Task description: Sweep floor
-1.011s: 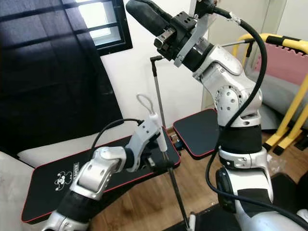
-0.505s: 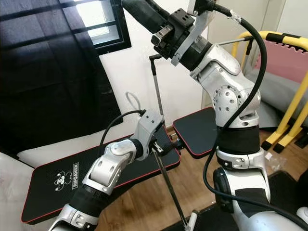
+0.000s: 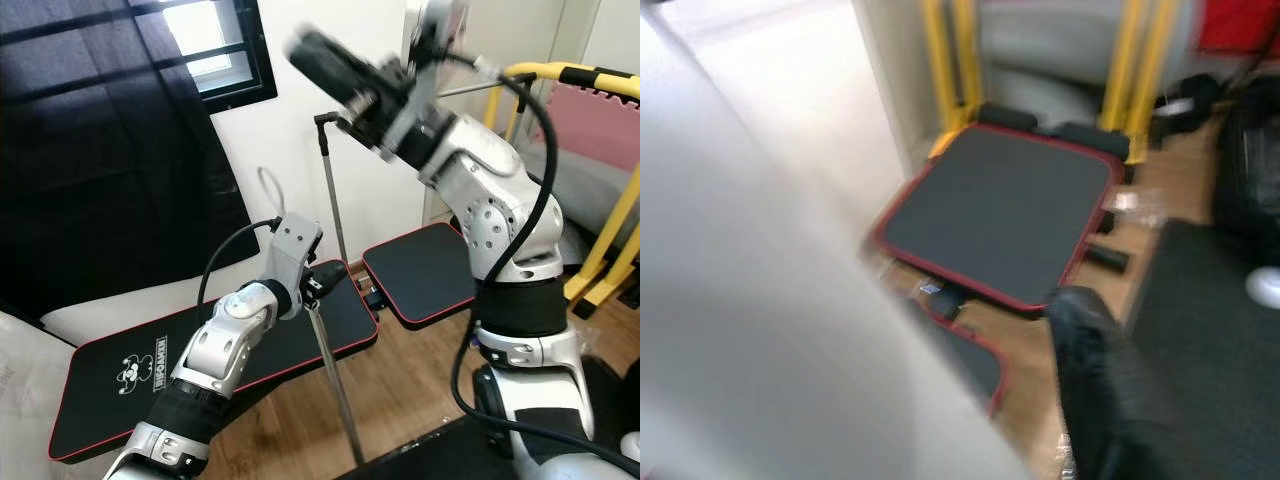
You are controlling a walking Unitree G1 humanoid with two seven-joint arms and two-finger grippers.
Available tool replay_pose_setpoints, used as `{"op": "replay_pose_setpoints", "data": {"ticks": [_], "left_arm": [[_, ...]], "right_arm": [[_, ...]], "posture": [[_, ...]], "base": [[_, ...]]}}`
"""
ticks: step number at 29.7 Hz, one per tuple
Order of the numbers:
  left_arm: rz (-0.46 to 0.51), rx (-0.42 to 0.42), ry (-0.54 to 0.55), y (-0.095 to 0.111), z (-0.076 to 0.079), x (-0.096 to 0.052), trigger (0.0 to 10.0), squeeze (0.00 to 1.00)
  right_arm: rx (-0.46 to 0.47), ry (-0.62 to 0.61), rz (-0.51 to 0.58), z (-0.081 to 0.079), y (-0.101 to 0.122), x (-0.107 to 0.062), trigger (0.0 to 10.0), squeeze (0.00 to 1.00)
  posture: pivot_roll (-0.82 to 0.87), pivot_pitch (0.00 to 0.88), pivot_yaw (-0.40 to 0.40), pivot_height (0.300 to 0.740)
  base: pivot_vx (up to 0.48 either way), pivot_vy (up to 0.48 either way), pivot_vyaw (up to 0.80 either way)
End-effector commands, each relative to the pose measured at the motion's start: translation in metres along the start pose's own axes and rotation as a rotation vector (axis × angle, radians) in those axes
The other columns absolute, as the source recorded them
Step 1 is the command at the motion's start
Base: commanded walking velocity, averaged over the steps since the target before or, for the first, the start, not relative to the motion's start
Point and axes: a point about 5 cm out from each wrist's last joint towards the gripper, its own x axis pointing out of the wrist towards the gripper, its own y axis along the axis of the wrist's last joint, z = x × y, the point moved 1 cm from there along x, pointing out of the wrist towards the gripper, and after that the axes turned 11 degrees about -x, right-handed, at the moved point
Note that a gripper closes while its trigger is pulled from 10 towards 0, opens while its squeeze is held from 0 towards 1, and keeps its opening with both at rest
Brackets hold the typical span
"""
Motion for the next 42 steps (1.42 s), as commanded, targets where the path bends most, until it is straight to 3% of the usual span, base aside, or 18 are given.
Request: {"op": "replay_pose_setpoints", "data": {"ticks": [1, 3, 4, 6, 7, 11, 13, 15, 19, 25, 26, 27, 32, 38, 41, 42], "left_arm": [[0.036, -0.006, -0.017, 0.006, 0.0, -0.002, 0.5, 0.0], [0.06, -0.011, -0.041, 0.009, 0.003, -0.004, 1.2, 0.0], [0.086, -0.015, -0.062, 0.013, 0.006, -0.005, 4.0, 0.0], [0.095, -0.017, -0.067, 0.014, 0.007, -0.006, 4.0, 0.0], [0.11, -0.019, -0.068, 0.016, 0.008, -0.006, 10.0, 0.0], [0.133, -0.028, -0.066, 0.02, 0.007, -0.006, 10.0, 0.0], [0.152, -0.035, -0.065, 0.024, 0.006, -0.007, 10.0, 0.0], [0.16, -0.034, -0.066, 0.025, 0.005, -0.007, 10.0, 0.0], [0.217, -0.035, -0.075, 0.038, 0.005, -0.01, 10.0, 0.0], [0.269, -0.032, -0.077, 0.052, 0.005, -0.012, 10.0, 0.0], [0.291, -0.028, -0.076, 0.058, 0.005, -0.013, 10.0, 0.0], [0.311, -0.022, -0.074, 0.065, 0.005, -0.013, 10.0, 0.0], [0.368, -0.017, -0.064, 0.081, 0.004, -0.016, 10.0, 0.0], [0.416, -0.003, -0.056, 0.097, 0.001, -0.018, 10.0, 0.0], [0.418, -0.001, -0.054, 0.098, 0.0, -0.018, 10.0, 0.0], [0.423, -0.001, -0.056, 0.1, 0.001, -0.018, 10.0, 0.0]], "right_arm": [[-0.056, -0.056, -0.091, 0.009, -0.016, -0.006, 10.0, 0.0], [-0.158, -0.131, -0.261, 0.026, -0.041, -0.023, 10.0, 0.0], [-0.195, -0.149, -0.398, 0.033, -0.064, -0.04, 10.0, 0.0], [-0.19, -0.149, -0.433, 0.033, -0.07, -0.045, 10.0, 0.0], [-0.166, -0.106, -0.481, 0.029, -0.079, -0.051, 10.0, 0.0], [-0.093, -0.007, -0.539, 0.015, -0.092, -0.062, 10.0, 0.0], [0.002, 0.118, -0.572, -0.004, -0.102, -0.073, 10.0, 0.0], [0.031, 0.167, -0.573, -0.011, -0.105, -0.077, 10.0, 0.0], [0.197, 0.223, -0.519, -0.025, -0.11, -0.079, 10.0, 0.0], [0.187, 0.273, -0.495, -0.038, -0.118, -0.082, 10.0, 0.0], [0.204, 0.319, -0.465, -0.048, -0.118, -0.082, 10.0, 0.68], [0.202, 0.371, -0.455, -0.059, -0.119, -0.084, 10.0, 1.0], [0.19, 0.408, -0.43, -0.075, -0.122, -0.086, 10.0, 1.0], [0.141, 0.264, -0.426, -0.055, -0.129, -0.088, 10.0, 1.0], [0.048, 0.274, -0.486, -0.055, -0.137, -0.092, 10.0, 1.0], [0.056, 0.296, -0.489, -0.064, -0.139, -0.092, 10.0, 0.99]], "posture": [[-0.11, 0.009, 0.059, 0.74], [-0.1, 0.014, 0.061, 0.74], [-0.1, 0.016, 0.062, 0.74], [-0.1, 0.016, 0.062, 0.74], [-0.1, 0.016, 0.062, 0.74], [-0.09, 0.018, 0.062, 0.74], [-0.09, 0.019, 0.063, 0.74], [-0.09, 0.019, 0.063, 0.74], [-0.09, 0.017, 0.061, 0.74], [-0.09, 0.016, 0.058, 0.74], [-0.09, 0.014, 0.056, 0.74], [-0.09, 0.014, 0.054, 0.74], [-0.08, 0.01, 0.05, 0.74], [-0.09, 0.006, 0.055, 0.74], [-0.09, 0.006, 0.056, 0.74], [-0.09, 0.008, 0.055, 0.74]], "base": [[0.0, 0.0, 0.0], [0.0, 0.0, 0.0], [0.0, 0.0, 0.0], [0.0, 0.0, 0.0], [0.0, 0.0, 0.0], [0.0, 0.0, 0.0], [0.0, 0.0, 0.0], [0.0, 0.0, 0.0], [0.0, 0.0, 0.0], [0.0, 0.0, 0.0], [0.0, 0.0, 0.0], [0.0, 0.0, 0.0], [0.0, 0.0, 0.0], [0.0, 0.0, 0.0], [0.0, 0.0, 0.0], [0.0, 0.0, 0.0]]}}
